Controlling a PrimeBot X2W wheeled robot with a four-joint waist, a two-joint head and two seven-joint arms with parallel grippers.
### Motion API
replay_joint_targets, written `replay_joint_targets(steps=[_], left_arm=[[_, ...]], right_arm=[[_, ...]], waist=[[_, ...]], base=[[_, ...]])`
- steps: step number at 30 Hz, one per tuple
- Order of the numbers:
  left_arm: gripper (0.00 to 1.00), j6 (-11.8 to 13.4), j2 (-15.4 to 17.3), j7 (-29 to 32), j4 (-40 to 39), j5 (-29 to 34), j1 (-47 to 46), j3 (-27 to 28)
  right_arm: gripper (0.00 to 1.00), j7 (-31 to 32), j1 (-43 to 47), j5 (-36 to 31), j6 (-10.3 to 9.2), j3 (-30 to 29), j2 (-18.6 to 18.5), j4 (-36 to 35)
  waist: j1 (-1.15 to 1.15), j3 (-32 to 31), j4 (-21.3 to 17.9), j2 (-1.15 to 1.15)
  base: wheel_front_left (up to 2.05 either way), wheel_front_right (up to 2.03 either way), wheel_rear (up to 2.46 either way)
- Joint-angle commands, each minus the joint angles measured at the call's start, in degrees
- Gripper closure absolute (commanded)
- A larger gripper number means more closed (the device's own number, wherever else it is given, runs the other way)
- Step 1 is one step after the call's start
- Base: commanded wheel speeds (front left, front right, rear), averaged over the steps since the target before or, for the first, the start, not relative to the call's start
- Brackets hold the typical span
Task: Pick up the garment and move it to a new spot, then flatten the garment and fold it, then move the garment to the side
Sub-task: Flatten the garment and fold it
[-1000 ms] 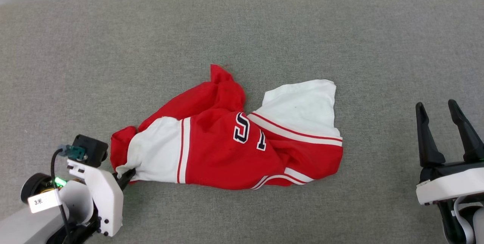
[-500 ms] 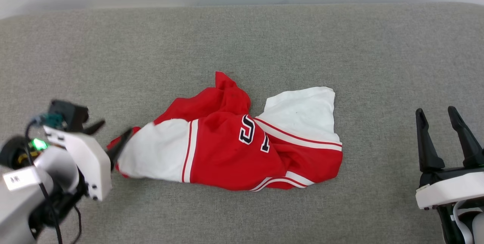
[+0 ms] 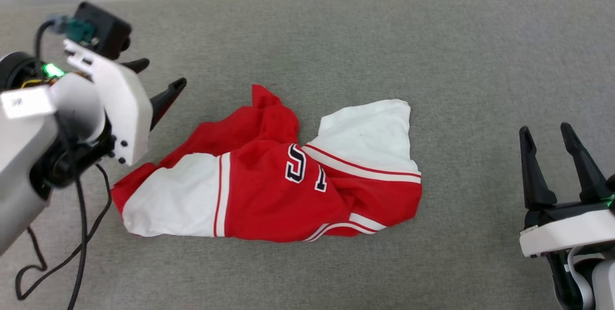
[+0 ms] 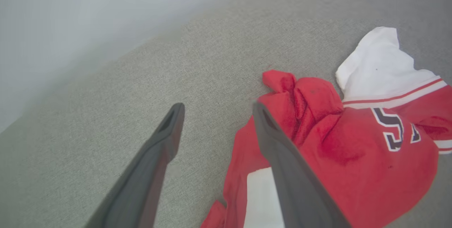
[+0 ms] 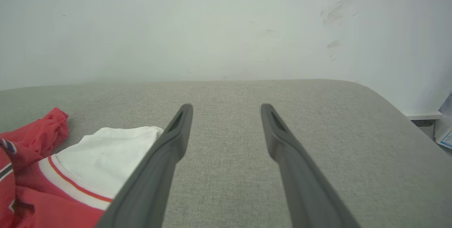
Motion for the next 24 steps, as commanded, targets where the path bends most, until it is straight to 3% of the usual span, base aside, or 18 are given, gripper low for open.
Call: replay_joint_targets(steps=[1,10,24], left_arm=[[0.0,-0.76,-1.04,2.07,1.06,-0.5,-1.03,-0.73],[0.0,-6.08,-5.14,19.14,10.92,-2.32,-6.07,-6.75],[0.0,-10.26,-8.06,27.41,18.17,-0.56,0.47,-14.5]], right_arm=[[0.0,-0.33,-0.82,-0.47,-0.06,0.09,0.27,-0.06],[0.0,-1.51,-2.47,-0.27,-0.06,0.05,0.45,0.7],[0.0,-2.96,-4.89,0.16,-0.06,0.42,-0.07,2.7]], waist=[[0.0,1.2,-1.2,0.0],[0.0,4.48,-4.42,0.0],[0.0,7.46,-5.57,0.0]], base=[[0.0,0.0,0.0],[0.0,0.0,0.0],[0.0,0.0,0.0]])
